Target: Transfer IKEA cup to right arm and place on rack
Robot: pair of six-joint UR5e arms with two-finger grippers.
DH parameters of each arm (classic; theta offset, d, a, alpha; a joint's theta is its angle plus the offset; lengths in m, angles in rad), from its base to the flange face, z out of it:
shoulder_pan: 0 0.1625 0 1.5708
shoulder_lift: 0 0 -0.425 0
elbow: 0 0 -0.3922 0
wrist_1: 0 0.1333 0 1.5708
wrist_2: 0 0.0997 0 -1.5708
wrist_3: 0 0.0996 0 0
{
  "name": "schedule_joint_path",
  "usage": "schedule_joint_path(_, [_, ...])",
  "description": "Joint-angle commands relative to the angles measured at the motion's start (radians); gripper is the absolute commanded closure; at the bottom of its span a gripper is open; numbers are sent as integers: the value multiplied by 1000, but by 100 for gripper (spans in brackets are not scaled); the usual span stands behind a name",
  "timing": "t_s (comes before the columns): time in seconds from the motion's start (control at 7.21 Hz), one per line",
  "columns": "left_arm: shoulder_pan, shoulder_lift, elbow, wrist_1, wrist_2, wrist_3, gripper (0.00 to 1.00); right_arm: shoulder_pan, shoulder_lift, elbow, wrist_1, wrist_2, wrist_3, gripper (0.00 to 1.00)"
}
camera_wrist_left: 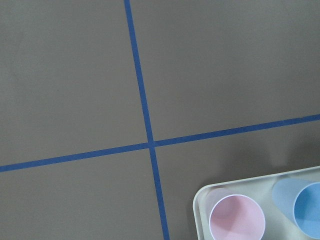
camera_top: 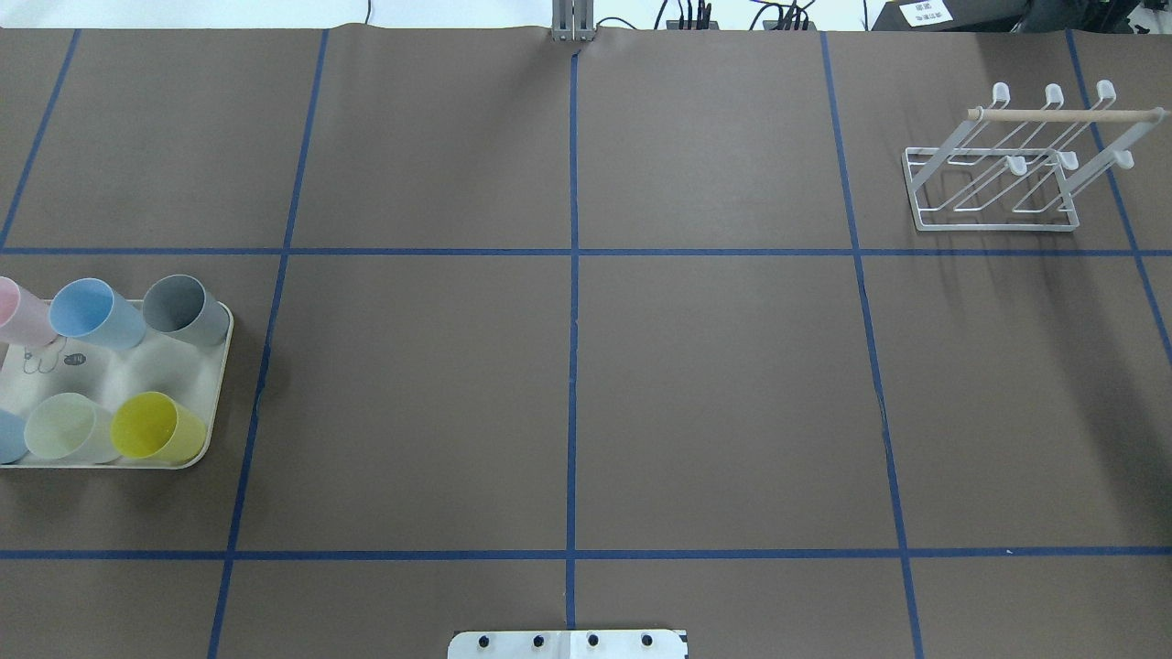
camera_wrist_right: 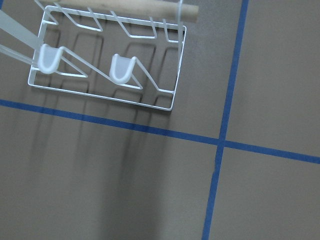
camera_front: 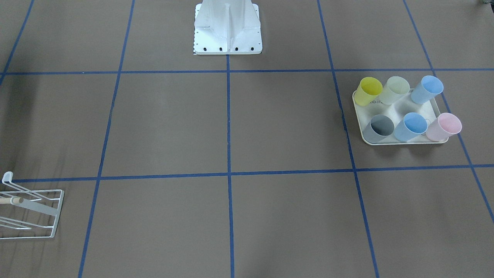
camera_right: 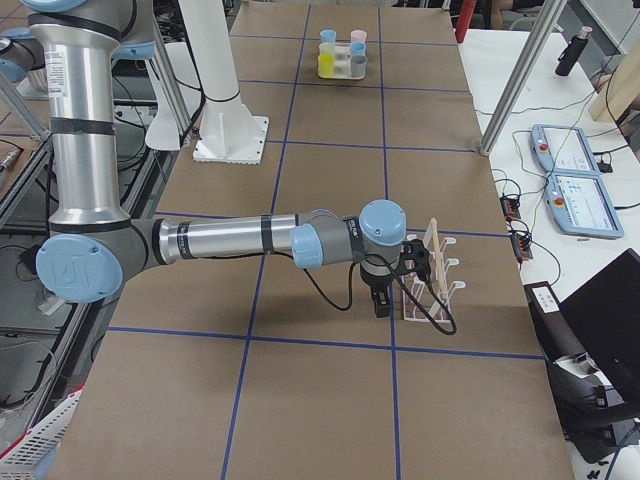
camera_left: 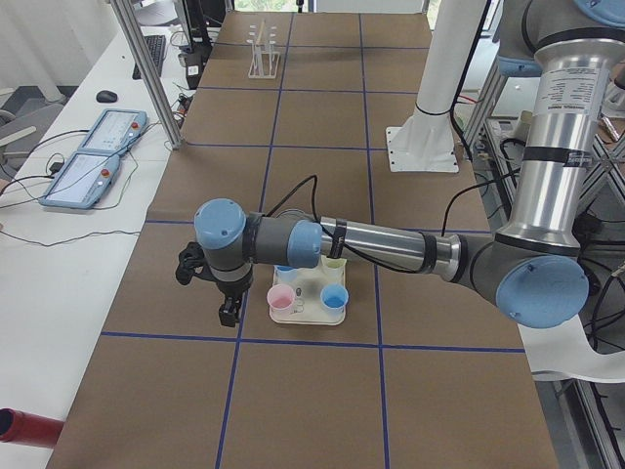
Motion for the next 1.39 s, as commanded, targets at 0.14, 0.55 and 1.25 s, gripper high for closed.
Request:
schedule_joint_path(0.14, [-4, 33, -10, -13, 8, 7, 0, 0, -16, -4, 1, 3, -9, 0])
schedule_joint_path(0.55, [-4, 58, -40, -32, -5, 7, 0, 0, -56, -8, 17, 1, 0, 0])
schedule_joint_path(1.25, [231, 134, -86, -177, -94, -293, 0, -21, -50, -39, 107, 6, 5, 0])
